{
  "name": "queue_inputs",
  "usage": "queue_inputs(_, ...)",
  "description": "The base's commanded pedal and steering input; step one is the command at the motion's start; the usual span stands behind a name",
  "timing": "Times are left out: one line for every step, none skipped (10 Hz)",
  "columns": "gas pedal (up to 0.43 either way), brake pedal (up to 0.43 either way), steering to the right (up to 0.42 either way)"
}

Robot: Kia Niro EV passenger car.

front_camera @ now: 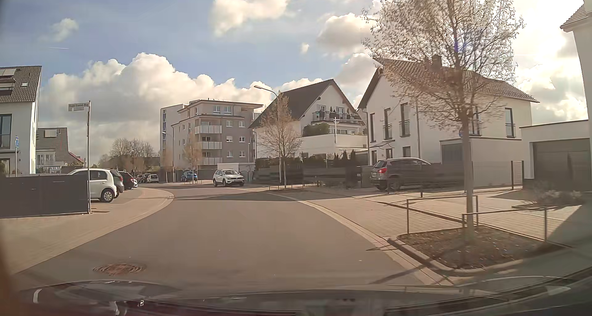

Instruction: Follow the waypoints while adhering to traffic rules and regulations

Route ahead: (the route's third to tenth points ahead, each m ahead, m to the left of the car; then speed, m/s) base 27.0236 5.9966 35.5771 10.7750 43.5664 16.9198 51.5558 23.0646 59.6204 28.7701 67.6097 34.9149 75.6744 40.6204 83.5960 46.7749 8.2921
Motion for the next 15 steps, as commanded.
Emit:
queue_inputs(0.118, 0.000, -0.079)
queue_inputs(0.118, 0.000, -0.079)
queue_inputs(0.118, 0.000, -0.079)
queue_inputs(0.118, 0.000, -0.079)
queue_inputs(0.130, 0.000, -0.079)
queue_inputs(0.138, 0.000, -0.079)
queue_inputs(0.138, 0.000, -0.079)
queue_inputs(0.138, 0.000, -0.079)
queue_inputs(0.138, 0.000, -0.080)
queue_inputs(0.138, 0.000, -0.079)
queue_inputs(0.138, 0.000, -0.080)
queue_inputs(0.138, 0.000, -0.080)
queue_inputs(0.138, 0.000, -0.080)
queue_inputs(0.138, 0.000, -0.080)
queue_inputs(0.138, 0.000, -0.080)
